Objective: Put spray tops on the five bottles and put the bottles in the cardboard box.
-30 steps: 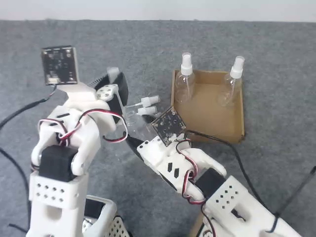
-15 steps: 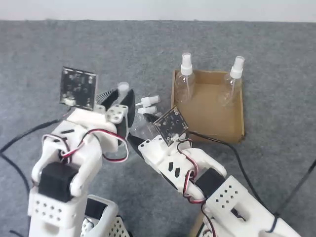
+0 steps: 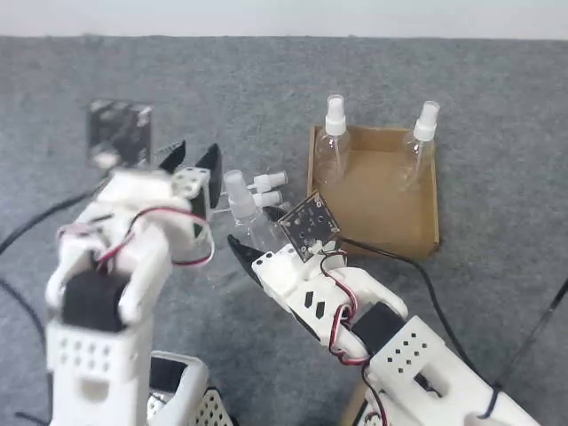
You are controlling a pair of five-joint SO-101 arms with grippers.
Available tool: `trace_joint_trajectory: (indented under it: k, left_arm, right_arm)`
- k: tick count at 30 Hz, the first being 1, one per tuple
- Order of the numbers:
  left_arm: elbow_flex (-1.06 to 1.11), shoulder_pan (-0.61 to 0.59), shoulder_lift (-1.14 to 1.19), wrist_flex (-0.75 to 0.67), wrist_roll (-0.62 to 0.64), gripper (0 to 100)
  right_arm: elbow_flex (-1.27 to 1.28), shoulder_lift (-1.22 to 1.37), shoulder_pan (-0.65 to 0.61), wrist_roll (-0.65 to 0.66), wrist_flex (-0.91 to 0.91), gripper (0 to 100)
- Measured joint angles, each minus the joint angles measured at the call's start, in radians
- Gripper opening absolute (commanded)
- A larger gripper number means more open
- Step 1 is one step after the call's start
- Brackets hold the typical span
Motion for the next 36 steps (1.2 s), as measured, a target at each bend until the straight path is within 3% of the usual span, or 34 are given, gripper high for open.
trace_joint_trajectory:
  k: [10, 15, 22, 27, 33, 36]
  left_arm:
    - [0.186, 0.020, -0.002, -0.104, -0.038, 12]
    - [0.164, 0.009, -0.002, -0.101, -0.058, 13]
    - [0.149, -0.103, -0.170, -0.069, -0.064, 13]
    - [0.293, -0.110, -0.316, -0.061, -0.078, 14]
    - [0.529, 0.014, -0.466, -0.072, -0.115, 28]
    - [0.621, 0.071, -0.543, -0.080, -0.117, 30]
  right_arm:
    - [0.011, 0.003, 0.002, 0.000, 0.002, 0.6]
    - [0.011, 0.003, 0.003, 0.000, 0.002, 0.6]
    - [-0.052, 0.002, 0.092, 0.043, 0.083, 0.6]
    - [-0.189, 0.002, 0.147, 0.054, 0.161, 0.6]
    - [-0.325, 0.021, 0.147, 0.055, 0.196, 0.6]
    - [-0.387, 0.101, 0.147, 0.055, 0.196, 0.6]
